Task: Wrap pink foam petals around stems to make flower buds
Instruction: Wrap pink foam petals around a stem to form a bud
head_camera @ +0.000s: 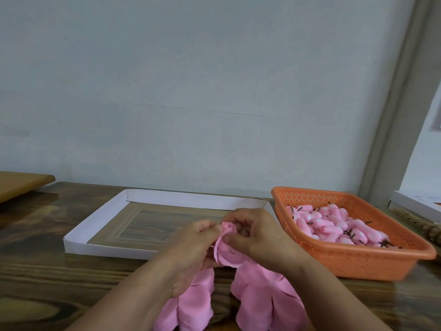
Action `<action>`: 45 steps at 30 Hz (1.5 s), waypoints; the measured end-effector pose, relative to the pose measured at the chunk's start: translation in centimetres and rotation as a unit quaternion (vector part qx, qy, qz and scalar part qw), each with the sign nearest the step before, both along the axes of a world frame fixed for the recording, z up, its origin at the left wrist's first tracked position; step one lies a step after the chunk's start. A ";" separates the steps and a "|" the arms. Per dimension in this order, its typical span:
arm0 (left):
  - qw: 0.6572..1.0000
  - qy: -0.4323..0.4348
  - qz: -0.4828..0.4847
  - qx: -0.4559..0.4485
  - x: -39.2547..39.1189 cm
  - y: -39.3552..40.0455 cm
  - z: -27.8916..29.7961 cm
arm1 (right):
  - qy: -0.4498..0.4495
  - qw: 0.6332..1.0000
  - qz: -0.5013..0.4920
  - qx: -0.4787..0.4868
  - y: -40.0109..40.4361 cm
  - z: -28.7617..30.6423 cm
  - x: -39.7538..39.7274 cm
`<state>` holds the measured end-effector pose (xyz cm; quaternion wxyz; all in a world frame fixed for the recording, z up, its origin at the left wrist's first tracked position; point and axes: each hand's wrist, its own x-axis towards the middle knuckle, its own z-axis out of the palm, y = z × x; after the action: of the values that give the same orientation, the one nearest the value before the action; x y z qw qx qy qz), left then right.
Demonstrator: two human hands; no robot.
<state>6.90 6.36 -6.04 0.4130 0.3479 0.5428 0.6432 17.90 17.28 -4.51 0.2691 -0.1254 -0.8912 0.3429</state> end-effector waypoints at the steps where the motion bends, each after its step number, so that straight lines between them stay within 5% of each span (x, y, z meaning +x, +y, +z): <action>1: 1.000 -0.012 -0.009 0.014 -0.1 0.0 0.1 | 0.007 1.000 -0.006 -0.012 0.1 0.0 0.0; 5: 0.998 -0.008 -0.049 0.049 0.2 -0.3 0.3 | 0.034 0.998 -0.026 -0.039 0.2 -0.1 0.0; 10: 0.996 0.066 0.055 -0.011 0.8 0.1 -0.1 | 0.043 0.996 -0.053 -0.051 0.3 -0.2 -0.3; 20: 0.984 -0.157 0.080 0.013 0.7 0.0 0.9 | 0.035 0.998 -0.030 -0.048 0.4 -0.3 -0.4; 27: 0.980 -0.184 0.073 0.004 0.1 -0.1 1.1 | 0.043 0.997 0.009 -0.058 0.4 -0.3 -0.1; 45: 0.995 -0.079 0.064 0.003 0.5 -0.2 0.3 | 0.025 0.999 -0.019 -0.031 0.0 -0.2 -0.2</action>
<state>7.40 6.12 -5.75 0.4109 0.2620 0.5278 0.6956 17.67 17.28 -4.66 0.2933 -0.1419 -0.8706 0.3685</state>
